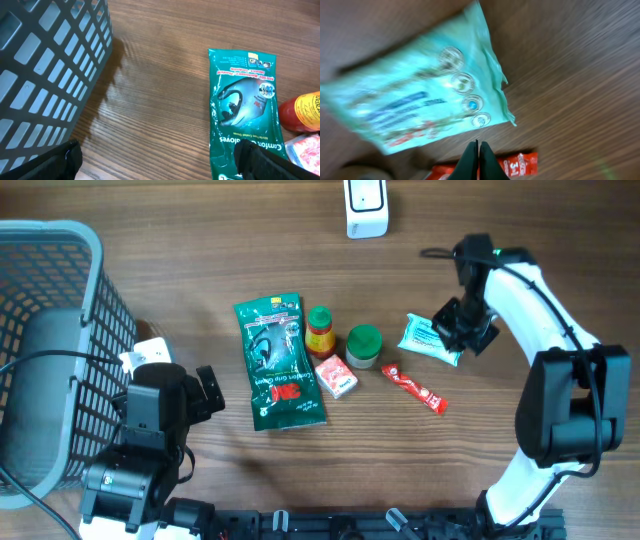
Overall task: Scan the item barcode
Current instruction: 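Grasp the wipes pack with the right gripper and lift it toward the scanner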
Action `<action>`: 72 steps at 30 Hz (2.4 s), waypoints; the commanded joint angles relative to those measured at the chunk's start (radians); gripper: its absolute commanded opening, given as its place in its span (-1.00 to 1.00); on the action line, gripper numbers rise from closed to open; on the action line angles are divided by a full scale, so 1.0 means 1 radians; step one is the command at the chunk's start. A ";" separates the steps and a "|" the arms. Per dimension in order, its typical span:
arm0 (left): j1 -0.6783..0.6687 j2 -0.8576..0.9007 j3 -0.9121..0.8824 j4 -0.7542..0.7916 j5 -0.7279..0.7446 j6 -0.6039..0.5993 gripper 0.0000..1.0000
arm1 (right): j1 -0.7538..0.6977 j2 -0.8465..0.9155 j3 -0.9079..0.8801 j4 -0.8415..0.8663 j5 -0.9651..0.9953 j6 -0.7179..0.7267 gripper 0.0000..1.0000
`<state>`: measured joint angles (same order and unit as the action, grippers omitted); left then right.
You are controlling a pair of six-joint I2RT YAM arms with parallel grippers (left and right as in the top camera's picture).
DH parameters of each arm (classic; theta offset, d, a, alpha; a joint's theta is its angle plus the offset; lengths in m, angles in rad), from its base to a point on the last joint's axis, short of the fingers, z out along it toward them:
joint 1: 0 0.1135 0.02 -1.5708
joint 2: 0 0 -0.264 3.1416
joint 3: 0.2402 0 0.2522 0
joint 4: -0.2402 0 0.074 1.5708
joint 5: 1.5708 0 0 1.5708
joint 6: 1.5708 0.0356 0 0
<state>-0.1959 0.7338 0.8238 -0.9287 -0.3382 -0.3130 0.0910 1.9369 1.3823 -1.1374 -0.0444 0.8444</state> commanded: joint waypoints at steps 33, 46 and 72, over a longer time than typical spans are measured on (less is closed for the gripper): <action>0.006 -0.005 0.000 0.002 0.009 -0.012 1.00 | 0.076 -0.083 -0.077 0.639 -0.027 -0.577 0.44; 0.006 -0.005 0.000 0.002 0.009 -0.012 1.00 | 0.239 -0.022 -0.082 0.614 0.421 -0.636 0.36; 0.006 -0.005 0.000 0.002 0.009 -0.012 1.00 | 0.209 0.095 -0.058 0.552 0.009 -0.715 -0.91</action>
<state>-0.1959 0.7338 0.8238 -0.9279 -0.3382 -0.3130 0.3233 2.0010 1.2850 -0.5400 0.3199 0.1295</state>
